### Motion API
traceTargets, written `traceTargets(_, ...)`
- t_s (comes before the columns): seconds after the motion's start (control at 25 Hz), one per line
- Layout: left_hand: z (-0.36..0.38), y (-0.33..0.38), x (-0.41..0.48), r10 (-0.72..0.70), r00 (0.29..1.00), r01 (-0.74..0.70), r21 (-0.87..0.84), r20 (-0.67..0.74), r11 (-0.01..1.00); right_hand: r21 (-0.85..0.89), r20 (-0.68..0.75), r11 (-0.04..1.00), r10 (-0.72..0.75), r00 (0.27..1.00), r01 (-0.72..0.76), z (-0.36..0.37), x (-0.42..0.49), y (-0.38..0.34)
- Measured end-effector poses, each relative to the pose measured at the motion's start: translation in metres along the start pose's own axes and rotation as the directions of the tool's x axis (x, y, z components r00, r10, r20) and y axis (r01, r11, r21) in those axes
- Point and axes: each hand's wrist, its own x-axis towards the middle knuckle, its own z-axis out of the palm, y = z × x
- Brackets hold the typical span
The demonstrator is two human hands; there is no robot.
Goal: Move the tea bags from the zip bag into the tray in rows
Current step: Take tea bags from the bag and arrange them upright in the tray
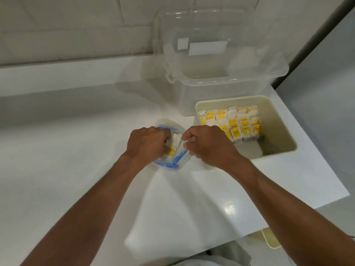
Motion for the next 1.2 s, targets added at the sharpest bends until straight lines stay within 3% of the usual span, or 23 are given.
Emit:
traceTargets(0.08, 0.006, 0.002, -0.002, 0.033, 0.999, -0.030, 0.092, -0.036, 0.995, -0.200, -0.048, 0.980, -0.029, 0.998, 0.019, 0.018, 0.010, -0.006)
traceTargets(0.2, 0.010, 0.000, -0.004, 0.060, 0.997, -0.055, 0.091, -0.055, 0.994, -0.429, -0.095, 0.903, -0.036, 0.995, -0.008, 0.042, 0.030, -0.017)
traceTargets(0.32, 0.008, -0.001, -0.003, 0.067, 0.997, -0.065, 0.049, -0.040, 0.997, -0.485, -0.068, 0.873, 0.020, 0.997, -0.050, 0.050, 0.039, -0.022)
traceTargets(0.44, -0.003, -0.007, 0.000, -0.018, 0.999, 0.015, -0.073, -0.043, 0.997, -0.491, -0.057, 0.870, 0.025, 0.998, -0.049, 0.051, 0.048, -0.020)
traceTargets(0.84, -0.022, -0.021, -0.010, -0.066, 0.998, 0.053, -0.369, -0.023, 0.928, -0.115, -0.102, 0.993, -0.026, 0.994, 0.014, 0.003, 0.035, -0.013)
traceTargets(0.96, -0.027, -0.022, -0.007, -0.114, 0.993, 0.084, -0.484, -0.032, 0.871, 0.026, -0.089, 0.999, 0.029, 0.996, -0.027, -0.006, 0.033, -0.007)
traceTargets(1.04, -0.031, -0.024, -0.005, -0.149, 0.987, 0.090, -0.563, -0.060, 0.822, 0.077, -0.097, 0.997, -0.014, 0.995, 0.022, -0.007, 0.030, -0.002)
traceTargets(1.2, -0.038, -0.026, 0.000, -0.164, 0.986, 0.099, -0.637, -0.043, 0.764, 0.210, 0.020, 0.971, -0.120, 0.993, 0.113, -0.016, 0.026, 0.002)
